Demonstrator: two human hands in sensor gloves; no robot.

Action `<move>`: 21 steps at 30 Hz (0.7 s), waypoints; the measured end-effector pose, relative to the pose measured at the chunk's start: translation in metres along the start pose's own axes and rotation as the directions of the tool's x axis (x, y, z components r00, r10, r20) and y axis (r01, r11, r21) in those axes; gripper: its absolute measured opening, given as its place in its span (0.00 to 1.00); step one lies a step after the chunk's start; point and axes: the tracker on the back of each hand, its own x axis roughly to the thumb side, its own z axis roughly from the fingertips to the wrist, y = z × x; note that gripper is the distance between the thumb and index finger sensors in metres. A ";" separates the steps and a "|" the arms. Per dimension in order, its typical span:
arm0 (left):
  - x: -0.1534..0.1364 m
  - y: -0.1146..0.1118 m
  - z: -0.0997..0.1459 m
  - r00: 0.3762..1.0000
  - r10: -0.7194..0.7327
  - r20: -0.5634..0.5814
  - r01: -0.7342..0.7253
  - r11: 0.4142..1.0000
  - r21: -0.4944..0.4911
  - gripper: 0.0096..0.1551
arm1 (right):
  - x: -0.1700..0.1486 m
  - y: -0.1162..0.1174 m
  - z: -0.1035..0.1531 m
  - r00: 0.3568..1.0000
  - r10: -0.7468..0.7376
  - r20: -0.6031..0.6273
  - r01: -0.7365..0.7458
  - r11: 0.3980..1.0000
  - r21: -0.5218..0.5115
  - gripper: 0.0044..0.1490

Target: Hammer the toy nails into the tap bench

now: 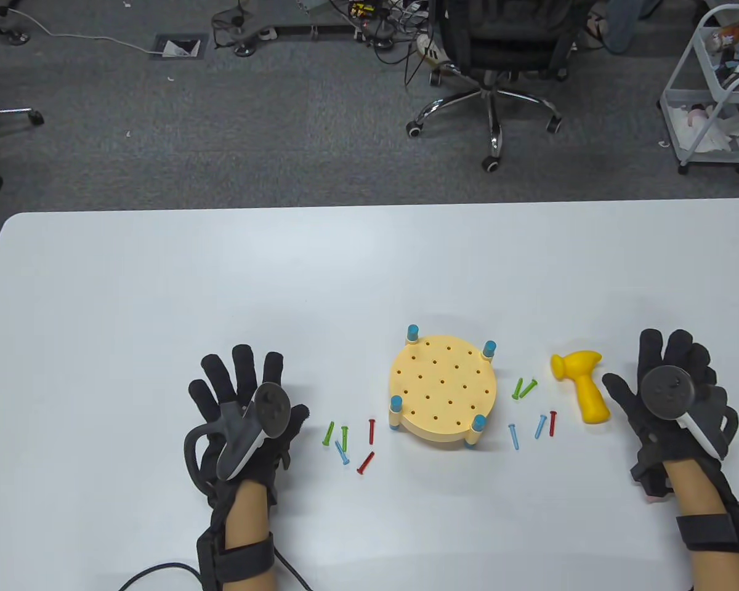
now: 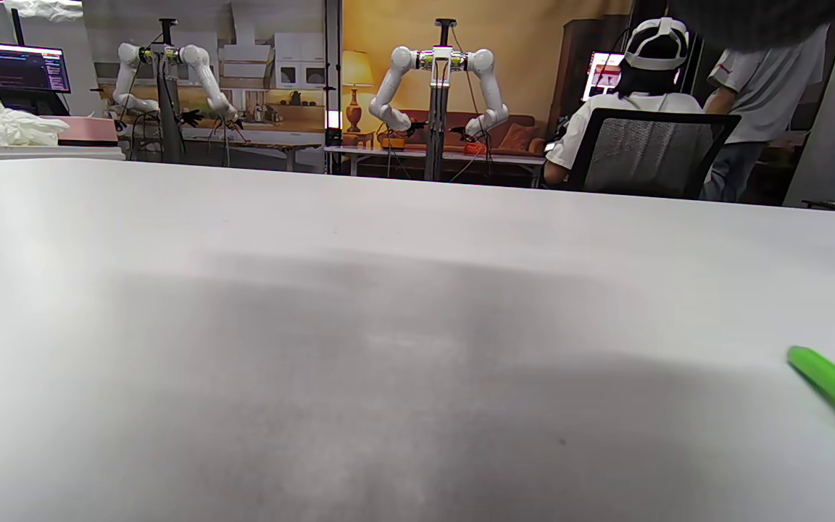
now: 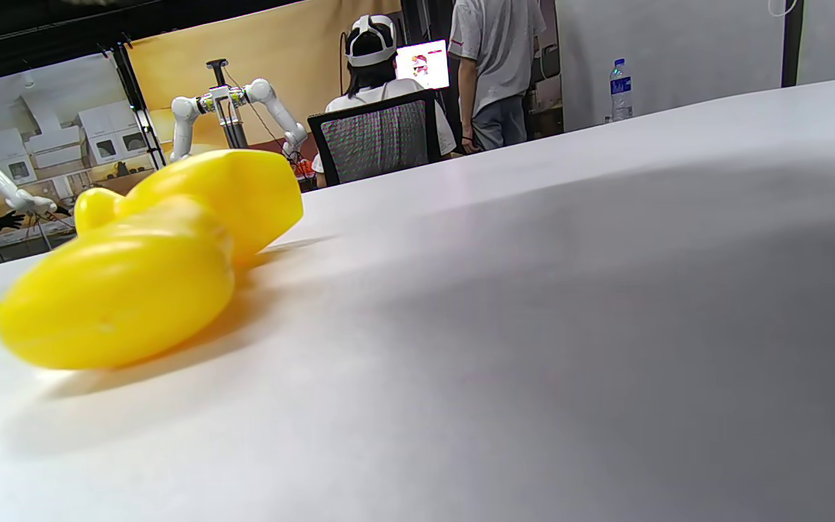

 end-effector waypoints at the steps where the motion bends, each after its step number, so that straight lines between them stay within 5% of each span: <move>1: 0.001 0.000 0.000 1.000 -0.003 0.003 0.003 1.000 0.001 0.53 | 0.000 0.001 0.000 1.000 0.000 0.002 0.000 1.000 0.001 0.60; 21: 0.008 0.000 0.004 0.999 -0.033 0.032 0.033 0.999 0.008 0.53 | -0.007 0.003 0.000 1.000 -0.005 -0.021 0.006 1.000 0.018 0.60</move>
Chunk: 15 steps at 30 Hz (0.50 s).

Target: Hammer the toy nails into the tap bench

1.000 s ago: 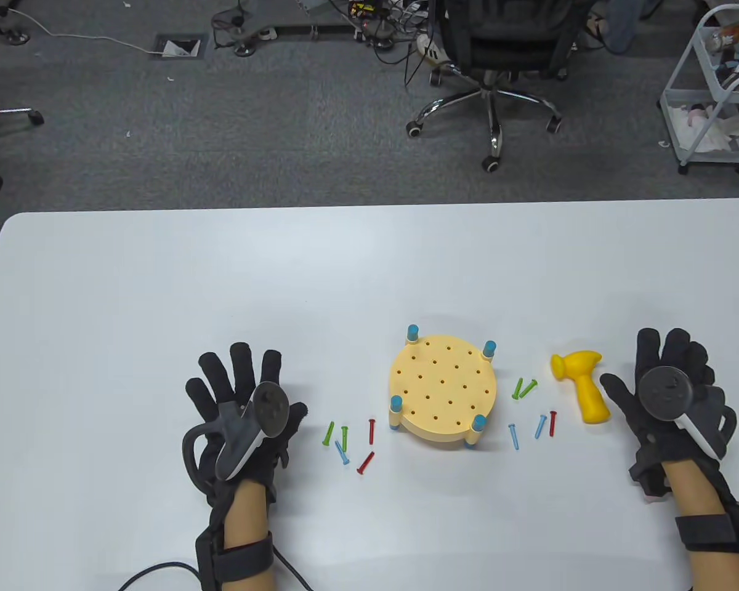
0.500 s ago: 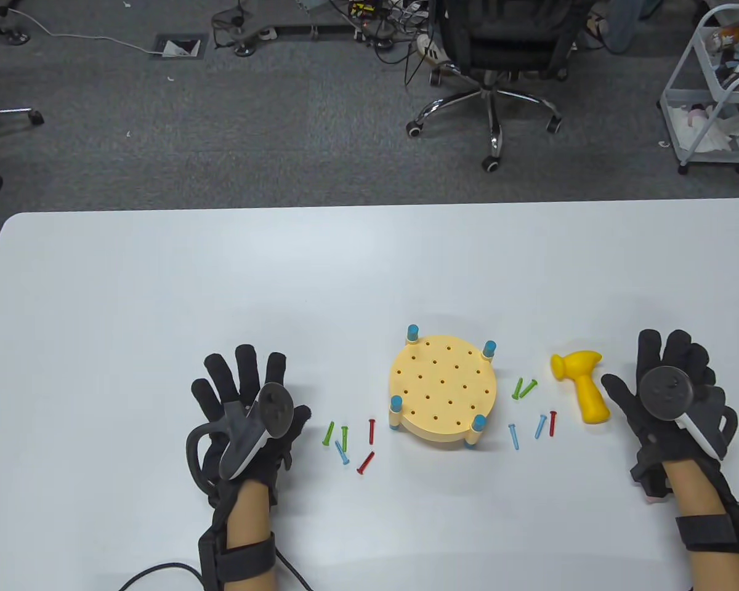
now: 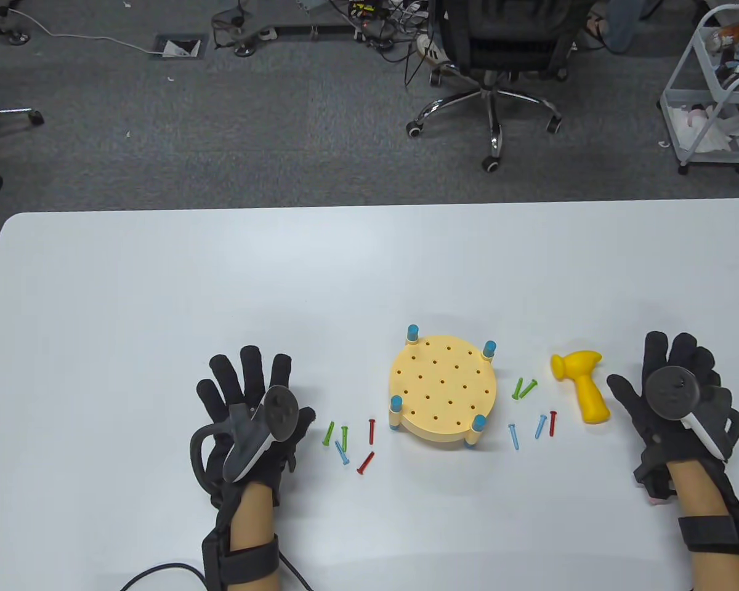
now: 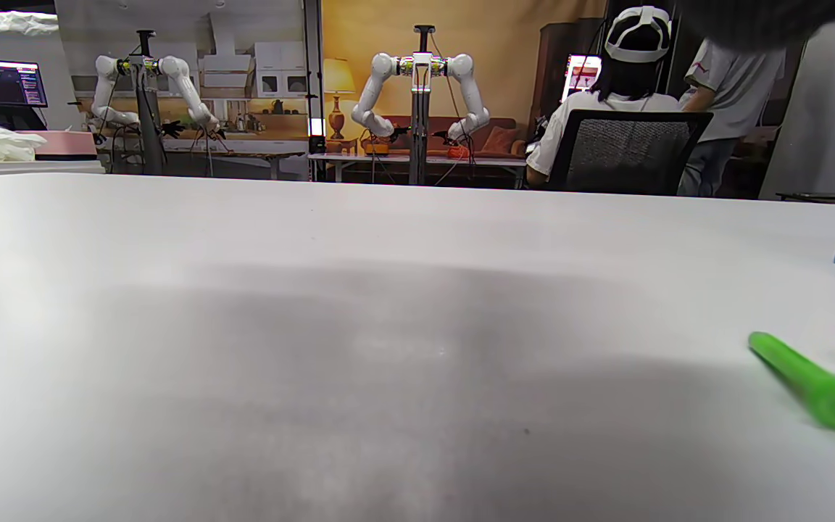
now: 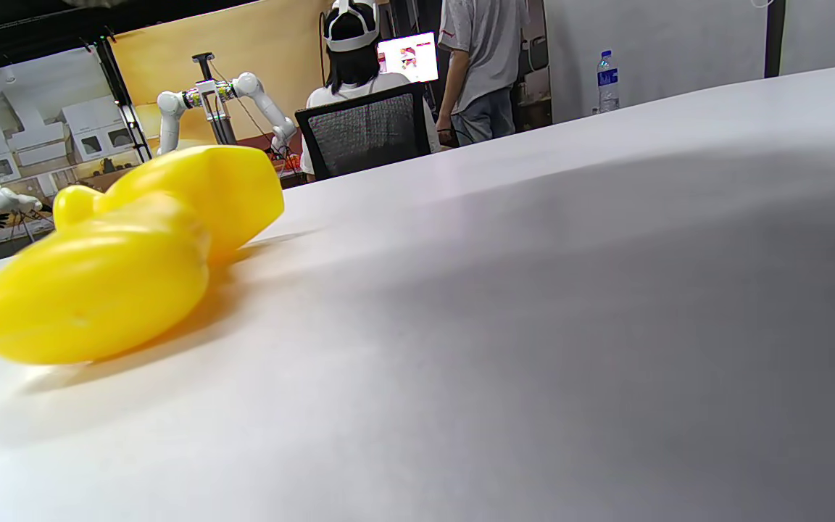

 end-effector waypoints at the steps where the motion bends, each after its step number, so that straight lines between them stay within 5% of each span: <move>1: 0.000 0.000 0.000 1.000 -0.002 0.000 0.002 1.000 -0.003 0.53 | 0.001 0.001 0.000 1.000 0.000 0.006 0.000 1.000 0.006 0.60; 15: 0.002 0.000 0.000 1.000 -0.010 0.003 0.010 1.000 -0.017 0.53 | 0.039 0.035 0.000 0.994 0.097 0.042 -0.105 0.965 0.241 0.64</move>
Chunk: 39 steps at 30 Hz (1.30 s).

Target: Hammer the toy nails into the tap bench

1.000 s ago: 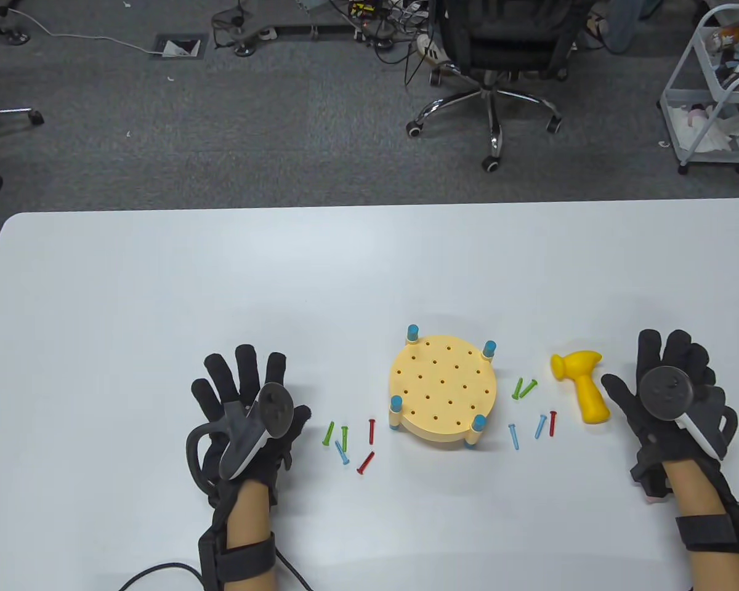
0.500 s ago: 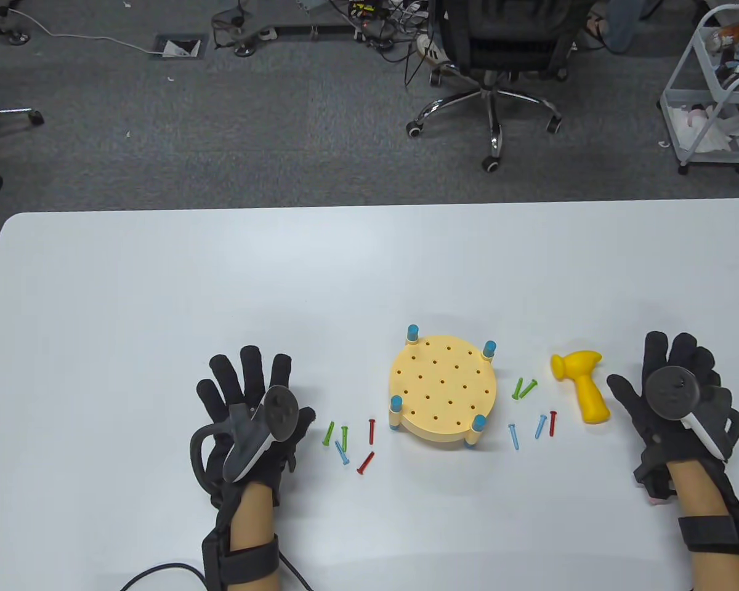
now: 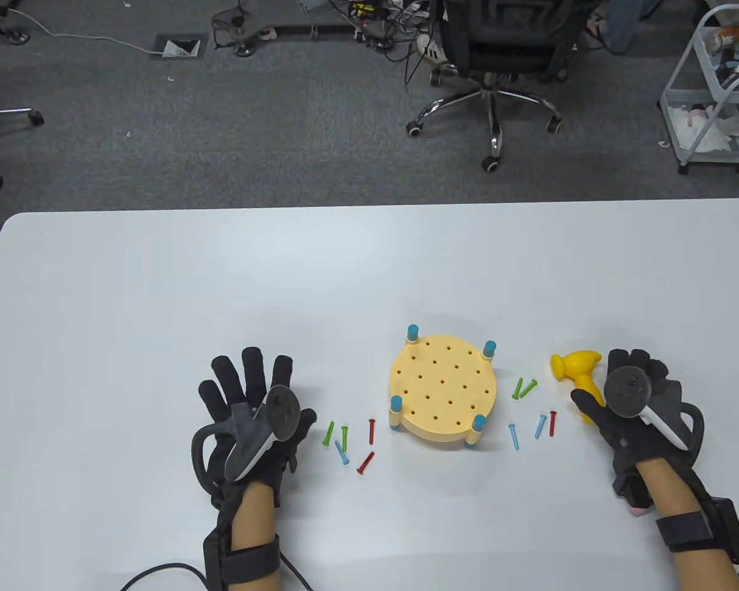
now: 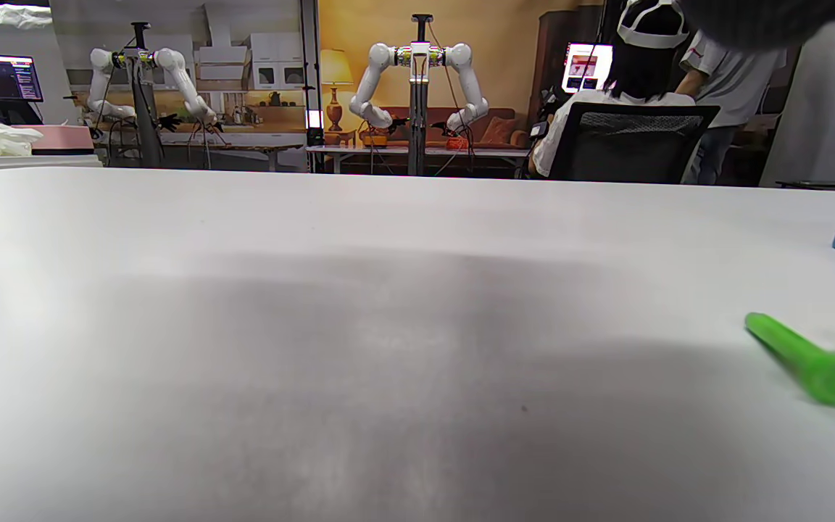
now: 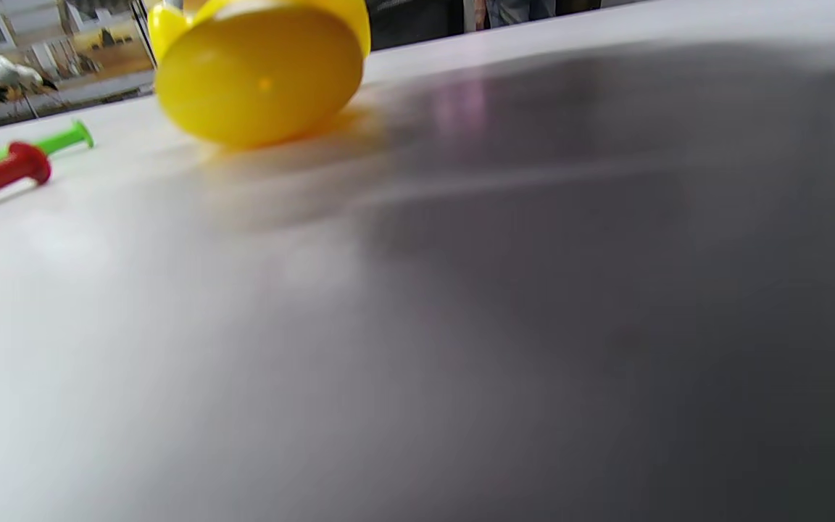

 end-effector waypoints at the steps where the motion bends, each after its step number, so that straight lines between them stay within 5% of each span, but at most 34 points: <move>1: 0.001 0.000 0.000 1.000 -0.004 0.001 0.004 1.000 -0.002 0.53 | 0.003 0.002 -0.002 1.000 0.012 -0.002 -0.012 1.000 0.024 0.64; 6: 0.005 -0.002 0.000 1.000 -0.019 0.007 0.019 1.000 -0.017 0.53 | 0.014 0.008 -0.013 0.998 0.026 -0.062 -0.019 0.994 0.107 0.59; 13: 0.018 -0.006 0.000 0.996 -0.068 0.049 0.070 0.996 -0.047 0.53 | 0.006 0.003 -0.014 0.992 -0.049 -0.116 0.056 0.997 0.053 0.44; 21: 0.037 -0.009 0.002 0.986 -0.121 0.113 0.137 0.980 -0.142 0.52 | -0.023 -0.025 0.003 0.931 -0.346 -0.115 0.282 0.883 -0.375 0.37; 39: 0.073 -0.014 0.005 0.936 -0.283 0.207 0.310 0.944 -0.110 0.35 | -0.025 -0.032 0.011 0.942 -0.331 -0.049 0.287 0.874 -0.393 0.37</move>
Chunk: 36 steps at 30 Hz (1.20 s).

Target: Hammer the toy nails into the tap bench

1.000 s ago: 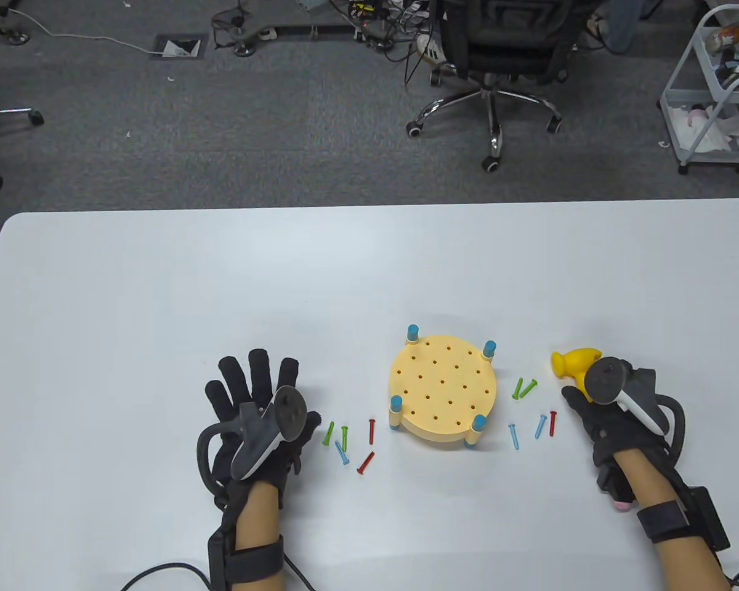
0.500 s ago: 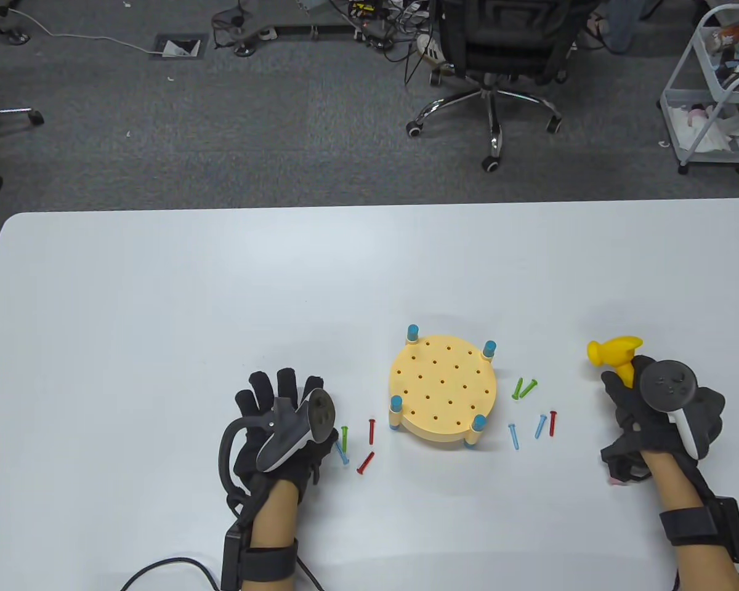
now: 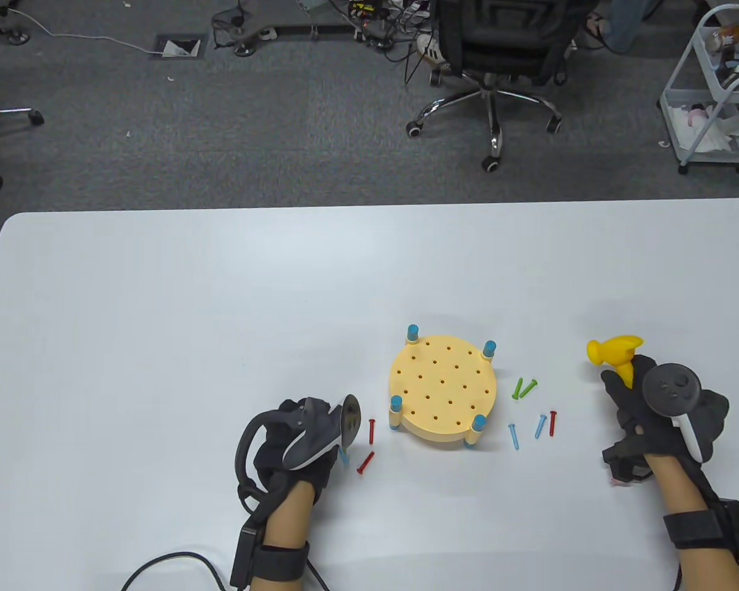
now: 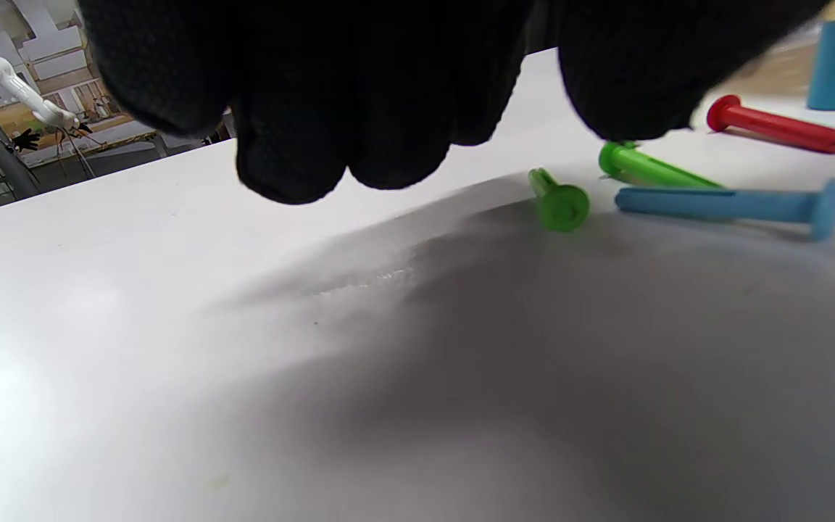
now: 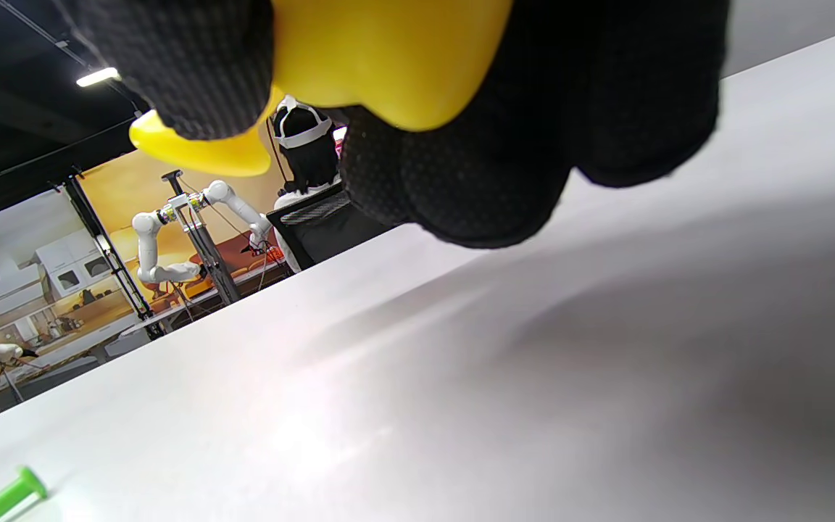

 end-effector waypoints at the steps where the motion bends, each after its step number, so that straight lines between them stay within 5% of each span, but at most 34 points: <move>1: 0.001 -0.001 -0.001 1.000 -0.001 0.000 0.001 1.000 -0.007 0.35 | 0.000 0.000 0.000 1.000 0.006 0.003 -0.006 1.000 0.000 0.37; 7: 0.002 -0.012 -0.010 1.000 0.018 -0.015 -0.019 0.998 -0.066 0.31 | 0.002 0.002 0.001 1.000 0.024 0.009 -0.024 1.000 0.006 0.37; 16: 0.014 -0.011 -0.014 0.996 -0.088 -0.031 0.089 0.996 0.017 0.25 | 0.003 0.004 0.003 0.999 0.044 0.014 -0.044 0.999 0.006 0.37; 26: 0.007 -0.012 -0.017 0.995 -0.100 -0.020 0.099 0.995 -0.013 0.26 | 0.004 0.004 0.004 0.999 0.047 0.021 -0.047 0.999 0.009 0.37; 32: -0.021 0.005 -0.006 0.992 0.113 -0.064 -0.104 0.986 0.127 0.25 | 0.003 0.002 0.004 0.999 0.032 0.019 -0.032 0.999 0.009 0.37; 36: -0.037 0.022 0.012 0.946 0.324 -0.013 -0.311 0.916 0.256 0.24 | 0.004 0.003 0.004 0.999 0.032 0.026 -0.032 0.999 0.010 0.37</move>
